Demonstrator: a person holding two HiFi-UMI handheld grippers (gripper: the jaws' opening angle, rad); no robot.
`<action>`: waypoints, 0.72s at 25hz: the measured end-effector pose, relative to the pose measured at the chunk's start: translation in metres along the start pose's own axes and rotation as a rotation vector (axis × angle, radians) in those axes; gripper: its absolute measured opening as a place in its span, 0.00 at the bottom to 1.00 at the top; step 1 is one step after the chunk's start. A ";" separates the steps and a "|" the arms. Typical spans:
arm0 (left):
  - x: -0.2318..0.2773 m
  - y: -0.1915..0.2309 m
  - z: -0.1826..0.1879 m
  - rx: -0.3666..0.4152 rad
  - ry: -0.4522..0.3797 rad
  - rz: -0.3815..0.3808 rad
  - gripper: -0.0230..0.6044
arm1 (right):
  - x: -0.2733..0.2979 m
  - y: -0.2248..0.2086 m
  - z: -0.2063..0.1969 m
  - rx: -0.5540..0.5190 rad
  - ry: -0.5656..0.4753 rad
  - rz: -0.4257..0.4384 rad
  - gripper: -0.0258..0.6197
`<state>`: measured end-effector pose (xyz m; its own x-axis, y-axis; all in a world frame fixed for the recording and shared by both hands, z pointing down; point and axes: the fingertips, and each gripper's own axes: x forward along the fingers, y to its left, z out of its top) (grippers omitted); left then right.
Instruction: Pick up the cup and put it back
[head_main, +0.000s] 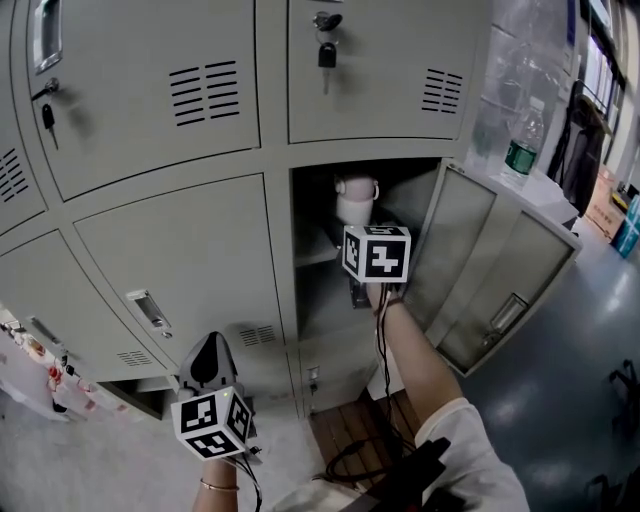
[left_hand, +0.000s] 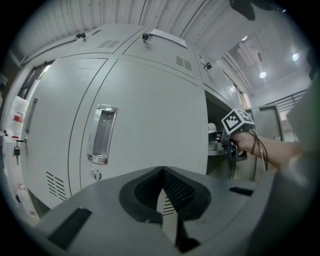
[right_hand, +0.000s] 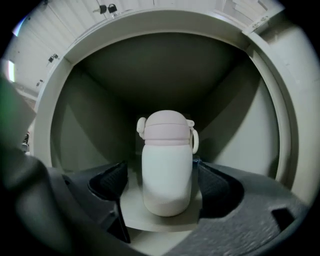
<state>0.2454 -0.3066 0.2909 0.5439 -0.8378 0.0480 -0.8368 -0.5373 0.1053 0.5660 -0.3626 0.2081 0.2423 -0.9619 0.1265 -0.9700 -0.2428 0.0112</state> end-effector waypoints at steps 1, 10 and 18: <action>0.000 0.001 0.000 -0.001 0.000 0.004 0.04 | 0.004 -0.001 0.000 -0.002 0.008 -0.002 0.70; -0.002 0.015 -0.003 -0.013 -0.002 0.052 0.04 | 0.028 -0.006 -0.001 -0.011 0.069 0.003 0.71; -0.002 0.017 -0.005 -0.025 -0.007 0.072 0.04 | 0.031 -0.012 -0.004 -0.001 0.118 -0.020 0.64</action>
<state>0.2297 -0.3135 0.2972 0.4815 -0.8751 0.0491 -0.8721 -0.4728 0.1263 0.5851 -0.3896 0.2158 0.2574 -0.9356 0.2417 -0.9651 -0.2615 0.0156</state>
